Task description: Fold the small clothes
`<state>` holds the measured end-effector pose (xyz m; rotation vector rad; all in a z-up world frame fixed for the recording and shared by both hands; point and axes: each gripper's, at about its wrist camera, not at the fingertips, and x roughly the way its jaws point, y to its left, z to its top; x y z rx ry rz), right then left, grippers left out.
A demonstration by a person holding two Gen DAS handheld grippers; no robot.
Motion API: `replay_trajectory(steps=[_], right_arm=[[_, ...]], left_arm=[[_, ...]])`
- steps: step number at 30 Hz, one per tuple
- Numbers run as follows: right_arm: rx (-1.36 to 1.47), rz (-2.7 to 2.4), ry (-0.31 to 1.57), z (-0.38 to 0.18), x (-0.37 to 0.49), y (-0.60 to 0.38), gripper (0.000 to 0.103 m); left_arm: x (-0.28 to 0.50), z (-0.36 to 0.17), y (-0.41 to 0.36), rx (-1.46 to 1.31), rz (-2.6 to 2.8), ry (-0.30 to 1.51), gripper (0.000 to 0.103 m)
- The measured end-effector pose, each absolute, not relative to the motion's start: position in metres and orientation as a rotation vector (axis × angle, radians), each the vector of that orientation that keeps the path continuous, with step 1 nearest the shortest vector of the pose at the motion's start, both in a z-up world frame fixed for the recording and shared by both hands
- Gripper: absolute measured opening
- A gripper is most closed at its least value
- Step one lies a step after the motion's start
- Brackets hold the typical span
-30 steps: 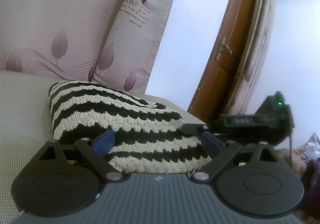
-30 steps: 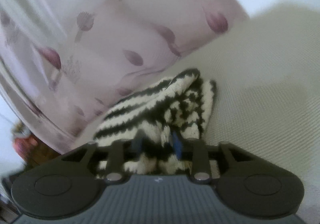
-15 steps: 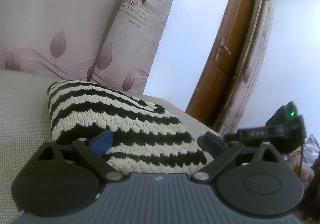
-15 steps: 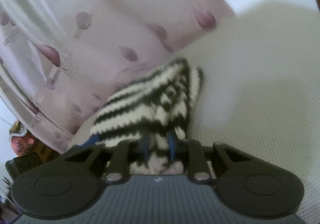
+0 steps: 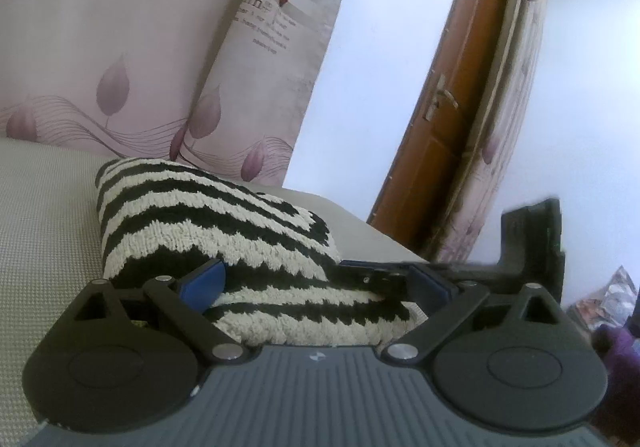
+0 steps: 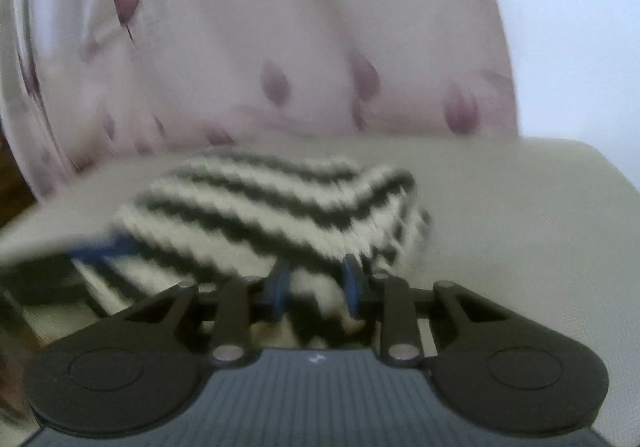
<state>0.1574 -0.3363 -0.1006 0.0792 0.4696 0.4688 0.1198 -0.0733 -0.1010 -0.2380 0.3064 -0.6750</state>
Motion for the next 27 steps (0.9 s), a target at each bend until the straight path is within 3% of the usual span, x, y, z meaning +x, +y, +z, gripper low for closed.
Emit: replay_trajectory(steps=[9,19,20,22,27], right_arm=[[0.130,0.449,0.449,-0.106,0.158,-0.340,0.027],[0.118,0.441,0.441,-0.107,0.157,-0.339,0.032],[0.118,0.440,0.441,-0.107,0.157,-0.339,0.034],[0.123,0.405,0.463,-0.108,0.159,-0.339,0.075],[0.159,0.398,0.492,-0.111,0.165,-0.344,0.076]], left_arm=[[0.099,-0.081,-0.112,-0.002,-0.512,0.326,0.103],[0.124,-0.028,-0.108,0.059,-0.354,0.382,0.103],[0.129,-0.026,-0.107,0.071,-0.336,0.390,0.103],[0.136,-0.024,-0.104,0.082,-0.312,0.401,0.103],[0.152,-0.024,-0.100,0.108,-0.276,0.425,0.103]])
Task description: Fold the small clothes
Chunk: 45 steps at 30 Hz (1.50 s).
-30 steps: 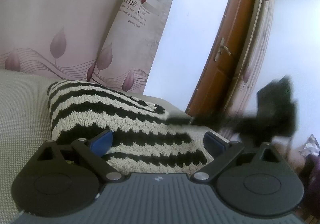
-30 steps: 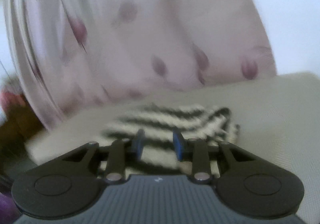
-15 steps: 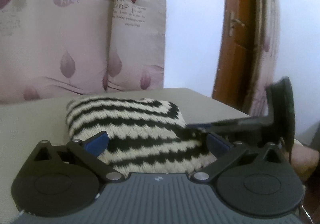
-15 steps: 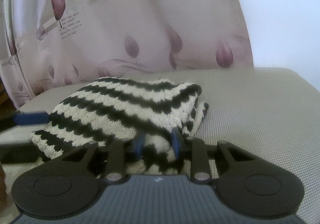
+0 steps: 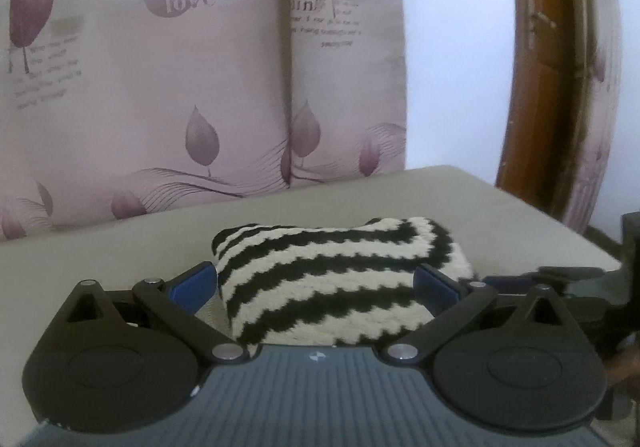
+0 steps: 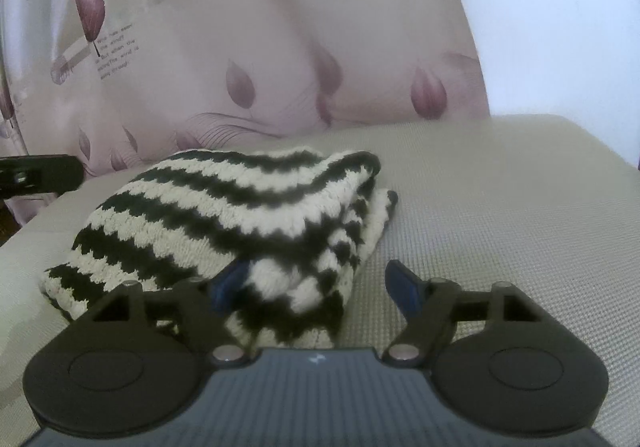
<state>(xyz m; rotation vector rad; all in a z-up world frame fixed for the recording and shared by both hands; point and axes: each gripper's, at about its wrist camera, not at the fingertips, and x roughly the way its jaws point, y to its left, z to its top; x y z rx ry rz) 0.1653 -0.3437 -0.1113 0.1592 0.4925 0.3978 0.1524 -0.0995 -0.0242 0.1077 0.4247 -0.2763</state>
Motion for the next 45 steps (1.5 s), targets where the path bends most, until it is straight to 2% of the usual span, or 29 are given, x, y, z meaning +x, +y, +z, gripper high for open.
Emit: replay_trajectory(steps=[9,16,26,31,32,33,34,35,37,40,45], right_arm=[[0.179,0.401,0.506,-0.113,0.165,-0.349,0.077],[0.322,0.499,0.624,-0.115,0.187,-0.365,0.084],[0.353,0.697,0.710,-0.115,0.233,-0.363,0.088],[0.398,0.719,0.709,-0.118,0.246,-0.356,0.087],[0.410,0.719,0.710,-0.118,0.246,-0.354,0.086],[0.416,0.723,0.712,-0.119,0.245,-0.356,0.079],[0.423,0.726,0.717,-0.120,0.246,-0.355,0.061],[0.444,0.729,0.729,-0.122,0.246,-0.354,0.057],[0.473,0.722,0.717,-0.123,0.244,-0.351,0.050],[0.514,0.697,0.664,-0.117,0.232,-0.350,0.045],[0.555,0.702,0.614,-0.102,0.201,-0.338,0.044]], left_arm=[[0.181,-0.037,-0.096,0.132,-0.254,0.483,0.103],[0.211,-0.053,-0.080,0.108,-0.334,0.582,0.103],[0.283,-0.096,-0.024,-0.329,-0.650,0.835,0.103],[0.286,-0.107,-0.017,-0.434,-0.691,0.796,0.101],[0.283,-0.107,-0.019,-0.443,-0.688,0.779,0.100],[0.280,-0.108,-0.018,-0.444,-0.683,0.765,0.086],[0.277,-0.109,-0.019,-0.428,-0.677,0.757,0.073],[0.273,-0.109,-0.019,-0.417,-0.664,0.742,0.071],[0.262,-0.106,-0.017,-0.430,-0.646,0.712,0.059],[0.244,-0.090,-0.013,-0.380,-0.634,0.665,0.057],[0.205,-0.061,0.004,-0.362,-0.612,0.635,0.056]])
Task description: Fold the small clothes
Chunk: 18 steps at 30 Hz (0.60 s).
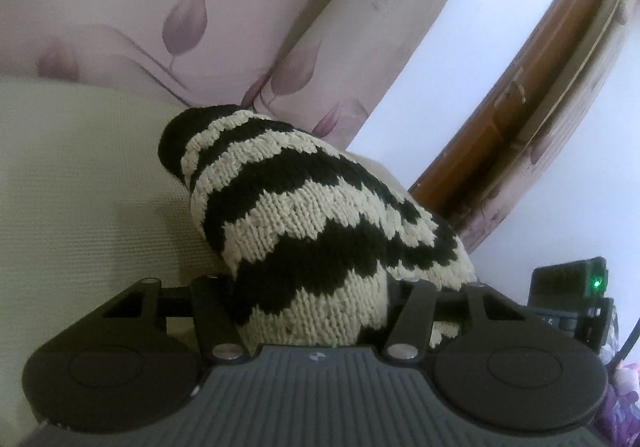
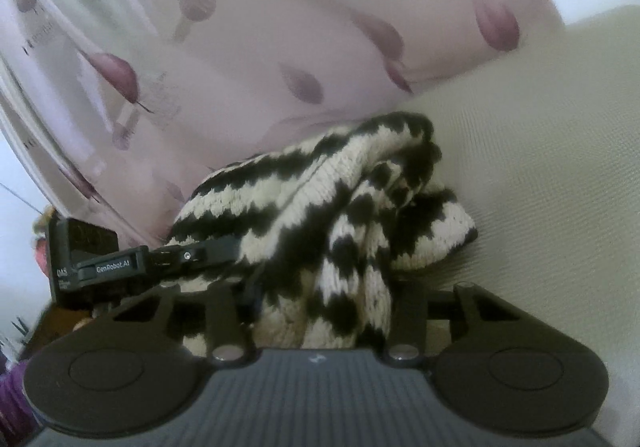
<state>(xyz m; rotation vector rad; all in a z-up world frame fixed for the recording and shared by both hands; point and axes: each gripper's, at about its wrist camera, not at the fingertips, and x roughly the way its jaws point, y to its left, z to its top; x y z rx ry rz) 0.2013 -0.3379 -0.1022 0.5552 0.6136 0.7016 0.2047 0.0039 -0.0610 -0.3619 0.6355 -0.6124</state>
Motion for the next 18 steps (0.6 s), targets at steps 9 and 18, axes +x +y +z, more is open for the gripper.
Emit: replay_trajectory(steps=[9,18], right_arm=[[0.587,0.780,0.578,-0.069,0.132,-0.295,0.044],[0.596,0.847,0.575,-0.066,0.070,-0.252,0.044]], left_arm=[[0.114,-0.023,0.056,-0.342,-0.564,0.626,0.057],[0.052,-0.016,0.099,-0.324,-0.517,0.639,0.057]])
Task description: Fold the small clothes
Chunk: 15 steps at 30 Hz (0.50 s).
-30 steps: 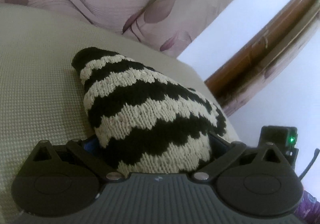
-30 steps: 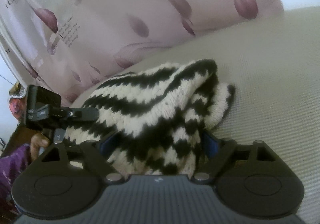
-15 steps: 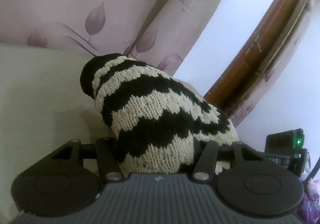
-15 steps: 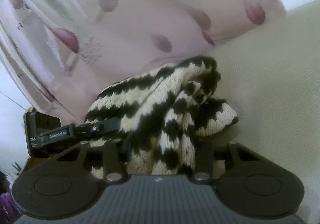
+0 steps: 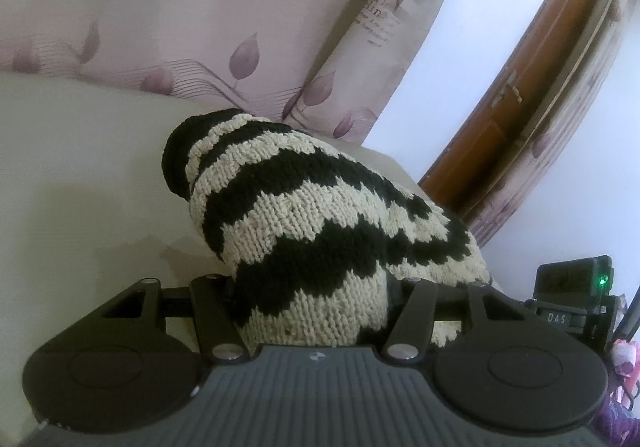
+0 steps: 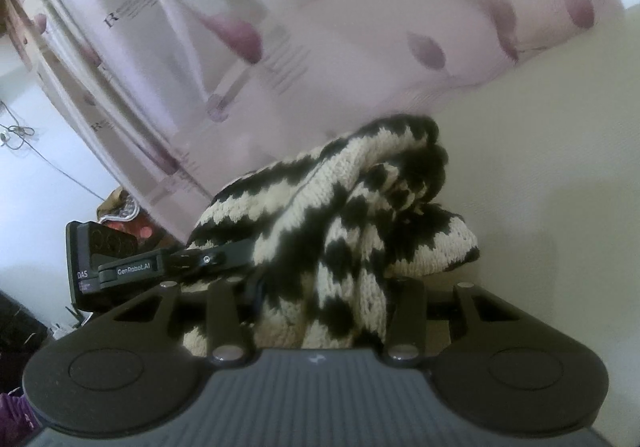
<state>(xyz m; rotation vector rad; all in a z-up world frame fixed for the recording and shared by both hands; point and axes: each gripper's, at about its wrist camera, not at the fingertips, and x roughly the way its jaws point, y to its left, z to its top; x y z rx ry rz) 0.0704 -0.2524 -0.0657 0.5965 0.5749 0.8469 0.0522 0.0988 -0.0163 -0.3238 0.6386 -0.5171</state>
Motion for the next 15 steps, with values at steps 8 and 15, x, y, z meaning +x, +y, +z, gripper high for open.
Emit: replay_trajectory(steps=[8,15], right_arm=[[0.612,0.841,0.606,-0.087,0.034,-0.226,0.044],[0.582,0.811,0.631,-0.099,0.026,-0.213,0.044]], left_arm=[[0.027,-0.031,0.114,-0.286,-0.487,0.661,0.058],[0.026,-0.050,0.119,-0.276,-0.477,0.670,0.059]])
